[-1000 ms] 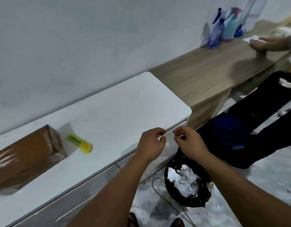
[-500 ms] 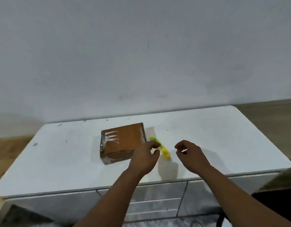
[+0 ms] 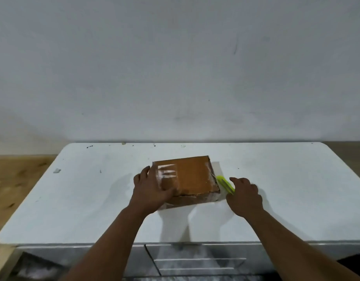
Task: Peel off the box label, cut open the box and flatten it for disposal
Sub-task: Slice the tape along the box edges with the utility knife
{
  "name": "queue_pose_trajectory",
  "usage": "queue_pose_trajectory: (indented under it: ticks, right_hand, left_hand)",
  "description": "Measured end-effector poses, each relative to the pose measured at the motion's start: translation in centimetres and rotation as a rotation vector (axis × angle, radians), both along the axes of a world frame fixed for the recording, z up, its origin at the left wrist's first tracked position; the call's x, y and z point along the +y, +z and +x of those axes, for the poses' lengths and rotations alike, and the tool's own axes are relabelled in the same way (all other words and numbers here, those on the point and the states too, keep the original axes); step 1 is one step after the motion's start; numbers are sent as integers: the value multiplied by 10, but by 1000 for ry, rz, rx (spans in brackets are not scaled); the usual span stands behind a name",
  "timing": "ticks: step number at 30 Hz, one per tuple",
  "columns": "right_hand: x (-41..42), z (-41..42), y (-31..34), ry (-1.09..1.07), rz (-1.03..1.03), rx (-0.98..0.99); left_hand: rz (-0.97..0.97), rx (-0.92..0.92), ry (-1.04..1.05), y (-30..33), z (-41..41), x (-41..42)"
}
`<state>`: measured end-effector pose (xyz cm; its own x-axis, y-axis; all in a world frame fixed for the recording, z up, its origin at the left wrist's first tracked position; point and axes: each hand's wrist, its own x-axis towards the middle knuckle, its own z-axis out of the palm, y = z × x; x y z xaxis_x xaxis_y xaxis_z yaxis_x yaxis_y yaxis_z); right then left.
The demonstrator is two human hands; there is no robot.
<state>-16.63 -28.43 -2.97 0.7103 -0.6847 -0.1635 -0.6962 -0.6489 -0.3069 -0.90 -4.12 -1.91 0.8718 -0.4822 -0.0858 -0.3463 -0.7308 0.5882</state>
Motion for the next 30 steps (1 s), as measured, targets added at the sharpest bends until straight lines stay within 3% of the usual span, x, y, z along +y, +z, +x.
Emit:
queue_pose_trajectory:
  ticks: [3, 10, 16, 19, 23, 30]
  right_hand:
    - [-5, 1, -12, 14, -28, 61]
    - [-17, 3, -21, 30, -17, 10]
    - [-34, 3, -22, -5, 155, -22]
    - [-33, 8, -15, -64, 219, -140]
    - [-24, 20, 12, -205, 480, -351]
    - [-10, 34, 45, -232, 664, -410]
  left_hand:
    - [-20, 122, -36, -12, 10, -1]
    - [-215, 148, -120, -20, 13, -3]
    - [-336, 137, -145, -18, 6, -6]
    - [-326, 136, -146, -16, 3, -7]
    - [-289, 141, -116, -21, 5, -6]
    - [-267, 158, -114, -22, 8, -6]
